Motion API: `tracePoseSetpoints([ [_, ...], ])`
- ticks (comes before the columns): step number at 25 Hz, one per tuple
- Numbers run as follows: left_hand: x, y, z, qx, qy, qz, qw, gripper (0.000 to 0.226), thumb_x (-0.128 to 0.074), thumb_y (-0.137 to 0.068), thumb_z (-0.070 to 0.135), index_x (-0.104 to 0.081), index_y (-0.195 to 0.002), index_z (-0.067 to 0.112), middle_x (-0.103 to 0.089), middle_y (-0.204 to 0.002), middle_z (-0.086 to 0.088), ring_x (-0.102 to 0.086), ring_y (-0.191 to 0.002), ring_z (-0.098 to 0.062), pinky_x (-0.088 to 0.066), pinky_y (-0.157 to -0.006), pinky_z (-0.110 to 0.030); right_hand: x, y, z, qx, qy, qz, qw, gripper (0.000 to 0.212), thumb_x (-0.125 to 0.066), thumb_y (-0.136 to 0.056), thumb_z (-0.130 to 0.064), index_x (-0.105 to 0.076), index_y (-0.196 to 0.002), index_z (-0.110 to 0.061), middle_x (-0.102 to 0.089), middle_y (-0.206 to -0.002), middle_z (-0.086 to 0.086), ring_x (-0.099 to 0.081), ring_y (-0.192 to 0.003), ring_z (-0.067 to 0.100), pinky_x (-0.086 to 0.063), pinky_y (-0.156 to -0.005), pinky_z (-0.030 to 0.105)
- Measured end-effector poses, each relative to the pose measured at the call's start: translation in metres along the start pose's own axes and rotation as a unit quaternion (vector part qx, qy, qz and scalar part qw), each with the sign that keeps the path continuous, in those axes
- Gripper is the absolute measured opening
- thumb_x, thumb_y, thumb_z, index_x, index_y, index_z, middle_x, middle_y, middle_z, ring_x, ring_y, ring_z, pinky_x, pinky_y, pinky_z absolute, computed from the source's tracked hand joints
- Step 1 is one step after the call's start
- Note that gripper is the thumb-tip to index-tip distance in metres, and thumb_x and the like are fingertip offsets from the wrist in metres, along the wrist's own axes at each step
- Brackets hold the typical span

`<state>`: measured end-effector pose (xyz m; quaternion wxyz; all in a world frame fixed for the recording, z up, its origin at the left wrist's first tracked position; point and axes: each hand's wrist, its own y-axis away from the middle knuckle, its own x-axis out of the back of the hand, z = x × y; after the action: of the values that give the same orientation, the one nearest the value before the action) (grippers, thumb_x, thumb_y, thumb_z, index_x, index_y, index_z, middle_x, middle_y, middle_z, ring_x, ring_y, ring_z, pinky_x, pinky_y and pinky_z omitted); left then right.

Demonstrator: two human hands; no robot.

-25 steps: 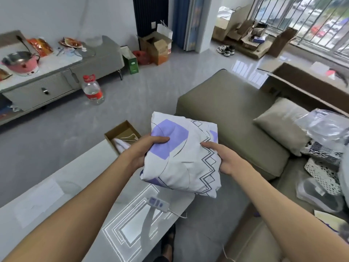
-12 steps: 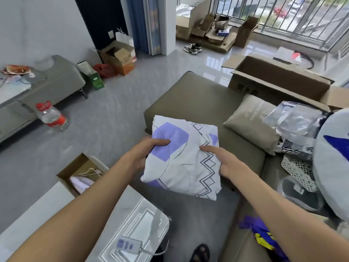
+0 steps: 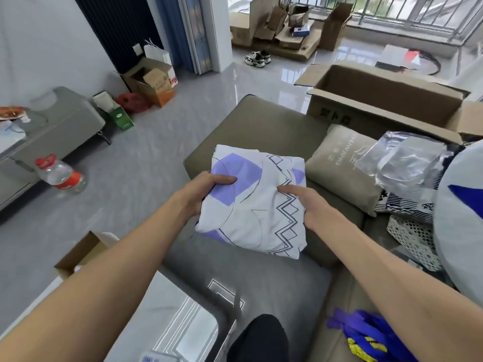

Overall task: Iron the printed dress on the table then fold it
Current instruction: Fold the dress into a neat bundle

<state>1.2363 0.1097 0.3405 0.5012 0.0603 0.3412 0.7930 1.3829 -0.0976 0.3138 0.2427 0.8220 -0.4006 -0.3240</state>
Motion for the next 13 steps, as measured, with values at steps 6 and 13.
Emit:
tracePoseSetpoints([
  [6, -0.023, -0.066, 0.027, 0.007, -0.049, 0.015, 0.999, 0.037, -0.071, -0.085, 0.012, -0.064, -0.12, 0.004, -0.069, -0.115, -0.017, -0.067, -0.106, -0.034, -0.051, -0.096, -0.049, 0.028, -0.052, -0.029, 0.014, -0.019, 0.042, 0.999, 0.053, -0.082, -0.064, -0.008, -0.066, -0.114, -0.003, -0.072, -0.102, 0.018, -0.07, -0.09, 0.037, -0.054, -0.085, 0.052],
  [13, 0.01, -0.276, 0.025, 0.065, -0.096, -0.004, 0.993, 0.039, -0.071, -0.086, 0.013, -0.062, -0.123, 0.007, -0.069, -0.117, -0.015, -0.067, -0.107, -0.032, -0.053, -0.093, -0.045, 0.068, -0.232, -0.031, -0.024, -0.051, 0.116, 0.992, 0.045, -0.076, -0.073, -0.007, -0.065, -0.116, -0.007, -0.072, -0.103, 0.016, -0.07, -0.092, 0.036, -0.054, -0.086, 0.054],
])
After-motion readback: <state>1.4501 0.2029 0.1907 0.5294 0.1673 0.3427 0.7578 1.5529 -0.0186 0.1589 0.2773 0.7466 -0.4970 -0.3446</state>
